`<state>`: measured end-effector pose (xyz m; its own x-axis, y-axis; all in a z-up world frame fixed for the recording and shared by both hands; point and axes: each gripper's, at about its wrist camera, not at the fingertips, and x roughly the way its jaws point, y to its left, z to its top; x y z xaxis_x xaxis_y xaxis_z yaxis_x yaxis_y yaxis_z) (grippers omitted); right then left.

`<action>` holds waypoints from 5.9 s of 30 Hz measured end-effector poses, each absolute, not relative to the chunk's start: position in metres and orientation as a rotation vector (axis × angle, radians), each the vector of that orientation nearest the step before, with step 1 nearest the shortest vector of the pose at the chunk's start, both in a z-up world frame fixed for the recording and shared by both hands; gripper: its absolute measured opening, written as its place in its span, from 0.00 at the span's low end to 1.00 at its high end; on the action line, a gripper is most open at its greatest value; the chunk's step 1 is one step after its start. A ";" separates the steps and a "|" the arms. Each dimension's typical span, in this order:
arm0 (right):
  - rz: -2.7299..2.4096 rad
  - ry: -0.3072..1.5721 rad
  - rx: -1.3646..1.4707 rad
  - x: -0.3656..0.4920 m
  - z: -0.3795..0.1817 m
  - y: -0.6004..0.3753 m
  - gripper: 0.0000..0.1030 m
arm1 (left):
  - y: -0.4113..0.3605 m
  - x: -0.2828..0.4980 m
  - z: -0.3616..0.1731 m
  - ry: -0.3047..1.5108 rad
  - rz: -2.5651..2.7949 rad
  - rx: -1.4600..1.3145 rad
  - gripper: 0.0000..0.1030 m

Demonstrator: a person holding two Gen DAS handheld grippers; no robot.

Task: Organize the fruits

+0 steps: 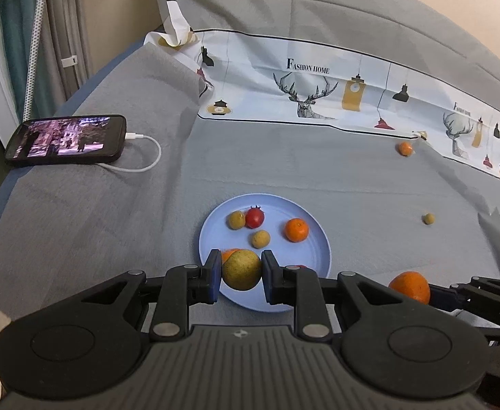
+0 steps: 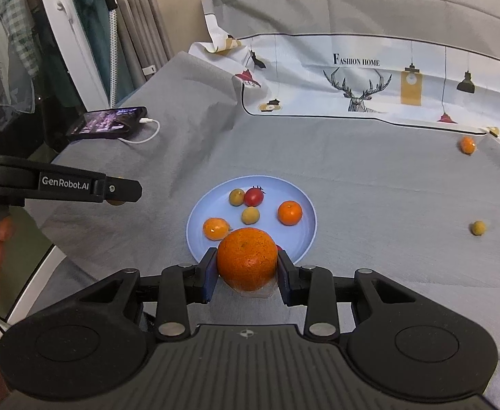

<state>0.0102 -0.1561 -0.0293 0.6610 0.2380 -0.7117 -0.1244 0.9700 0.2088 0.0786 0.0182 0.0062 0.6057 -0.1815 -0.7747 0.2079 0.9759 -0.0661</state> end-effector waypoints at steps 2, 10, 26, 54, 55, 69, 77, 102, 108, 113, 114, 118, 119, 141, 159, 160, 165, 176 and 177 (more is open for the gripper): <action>0.209 0.832 0.146 0.019 -0.034 -0.155 0.36 | 0.017 0.087 0.003 0.900 -0.223 0.040 0.26; 0.213 0.868 0.146 0.055 -0.054 -0.152 0.36 | 0.011 0.123 -0.022 0.957 -0.206 0.074 0.26; 0.245 0.938 0.099 0.117 -0.105 -0.145 0.36 | -0.003 0.186 -0.078 1.060 -0.178 0.120 0.26; 0.193 0.993 0.107 0.073 -0.089 -0.145 0.91 | 0.000 0.131 -0.062 0.993 -0.198 0.180 1.00; 0.179 0.993 0.120 0.066 -0.085 -0.146 0.92 | 0.002 0.123 -0.060 0.990 -0.189 0.182 1.00; 0.102 0.788 0.114 -0.020 -0.024 -0.155 0.96 | 0.016 0.033 -0.021 0.903 -0.118 0.140 1.00; 0.126 0.709 0.049 -0.058 -0.007 -0.153 0.97 | 0.004 0.000 -0.002 0.826 -0.149 0.173 1.00; 0.130 0.625 0.043 -0.092 0.010 -0.157 0.97 | 0.004 -0.032 0.024 0.730 -0.133 0.188 1.00; 0.129 0.626 0.038 -0.092 0.010 -0.156 0.97 | 0.007 -0.033 0.024 0.729 -0.131 0.180 1.00; 0.131 0.629 0.029 -0.090 0.010 -0.154 0.97 | 0.008 -0.033 0.023 0.727 -0.131 0.175 1.00; 0.131 0.629 0.028 -0.090 0.010 -0.154 0.97 | 0.009 -0.033 0.023 0.727 -0.131 0.174 1.00; 0.132 0.633 0.025 -0.090 0.010 -0.153 0.97 | 0.009 -0.033 0.023 0.729 -0.130 0.173 1.00; 0.132 0.634 0.024 -0.089 0.010 -0.153 0.97 | 0.009 -0.033 0.023 0.729 -0.129 0.173 1.00; 0.118 0.649 0.069 -0.077 -0.001 -0.167 0.97 | -0.003 -0.006 0.012 0.806 -0.114 0.209 1.00; -0.244 0.650 0.228 -0.038 -0.051 -0.281 0.98 | -0.091 0.072 -0.008 0.875 -0.201 0.307 1.00; -0.276 0.651 0.237 -0.033 -0.058 -0.292 0.98 | -0.099 0.079 -0.011 0.885 -0.207 0.313 1.00; -0.410 0.655 0.240 0.005 -0.106 -0.349 0.98 | -0.143 0.120 -0.026 0.914 -0.242 0.330 1.00; -0.485 0.736 0.154 0.121 -0.211 -0.435 0.94 | -0.247 0.202 -0.064 0.931 -0.283 0.380 1.00; -0.478 0.732 0.144 0.124 -0.214 -0.437 0.84 | -0.256 0.209 -0.068 0.929 -0.291 0.383 1.00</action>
<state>0.1240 -0.4367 -0.2144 0.6424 -0.3682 -0.6721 0.4671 0.8834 -0.0375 0.2087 -0.2563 -0.0683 0.5681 -0.0782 -0.8192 0.4026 0.8946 0.1938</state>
